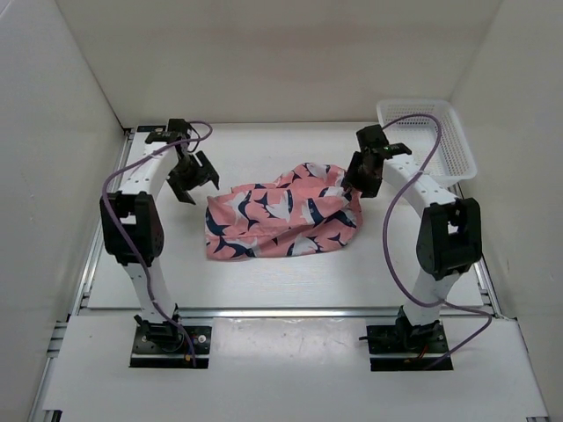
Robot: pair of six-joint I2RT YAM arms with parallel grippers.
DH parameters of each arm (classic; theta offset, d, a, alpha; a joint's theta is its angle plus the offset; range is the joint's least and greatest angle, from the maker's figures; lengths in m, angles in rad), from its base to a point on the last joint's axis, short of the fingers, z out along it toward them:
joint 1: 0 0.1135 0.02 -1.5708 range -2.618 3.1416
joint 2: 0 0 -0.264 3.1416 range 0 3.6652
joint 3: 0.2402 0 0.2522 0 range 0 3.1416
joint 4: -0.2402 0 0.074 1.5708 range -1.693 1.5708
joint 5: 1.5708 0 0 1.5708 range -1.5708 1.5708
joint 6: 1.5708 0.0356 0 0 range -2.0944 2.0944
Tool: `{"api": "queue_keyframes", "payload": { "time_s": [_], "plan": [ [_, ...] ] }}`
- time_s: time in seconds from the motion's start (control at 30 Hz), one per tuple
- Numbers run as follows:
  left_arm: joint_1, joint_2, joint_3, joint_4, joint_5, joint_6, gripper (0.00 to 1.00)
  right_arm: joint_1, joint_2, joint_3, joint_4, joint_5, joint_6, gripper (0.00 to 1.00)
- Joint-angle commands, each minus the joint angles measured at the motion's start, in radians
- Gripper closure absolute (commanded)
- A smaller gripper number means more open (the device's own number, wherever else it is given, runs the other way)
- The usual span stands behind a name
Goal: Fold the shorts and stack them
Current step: Flatten the shorts out
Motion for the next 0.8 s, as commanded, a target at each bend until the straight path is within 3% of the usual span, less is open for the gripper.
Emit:
{"api": "queue_keyframes", "payload": {
  "time_s": [0.0,0.1,0.17,0.2,0.27,0.3,0.33,0.37,0.6,0.67,0.77],
  "plan": [
    [-0.017,-0.193,0.024,-0.044,-0.03,0.047,0.08,-0.015,-0.042,0.08,-0.02,-0.004,-0.025,0.34],
    [-0.017,-0.321,-0.092,-0.044,-0.054,0.047,0.15,-0.015,-0.102,0.057,-0.02,0.021,-0.014,0.3],
    [-0.017,-0.38,-0.213,-0.018,-0.016,0.038,0.26,-0.015,-0.165,0.012,-0.011,0.046,-0.001,0.3],
    [-0.017,-0.433,-0.262,-0.004,0.004,0.038,0.36,-0.015,-0.186,-0.008,-0.011,0.061,0.0,0.3],
    [-0.026,-0.48,-0.414,0.054,0.051,0.016,0.38,-0.015,-0.251,-0.076,0.012,0.062,0.013,0.3],
    [-0.026,-0.517,-0.462,0.08,0.077,0.016,0.33,-0.015,-0.271,-0.098,0.012,0.062,0.024,0.3],
    [-0.035,-0.526,-0.535,0.103,0.078,0.016,0.11,-0.015,-0.286,-0.118,0.012,0.062,0.024,0.3],
    [-0.035,-0.526,-0.562,0.119,0.078,0.016,0.02,-0.015,-0.309,-0.136,0.023,0.062,0.024,0.3],
    [-0.044,-0.41,-0.593,0.249,0.111,0.027,0.0,-0.084,-0.311,-0.267,0.09,-0.139,0.035,0.26],
    [-0.044,-0.367,-0.571,0.261,0.121,0.036,0.04,-0.098,-0.311,-0.29,0.13,-0.201,0.047,0.26],
    [-0.063,-0.342,-0.55,0.261,0.153,0.047,0.33,-0.109,-0.27,-0.29,0.164,-0.242,0.07,0.26]
  ]
}}
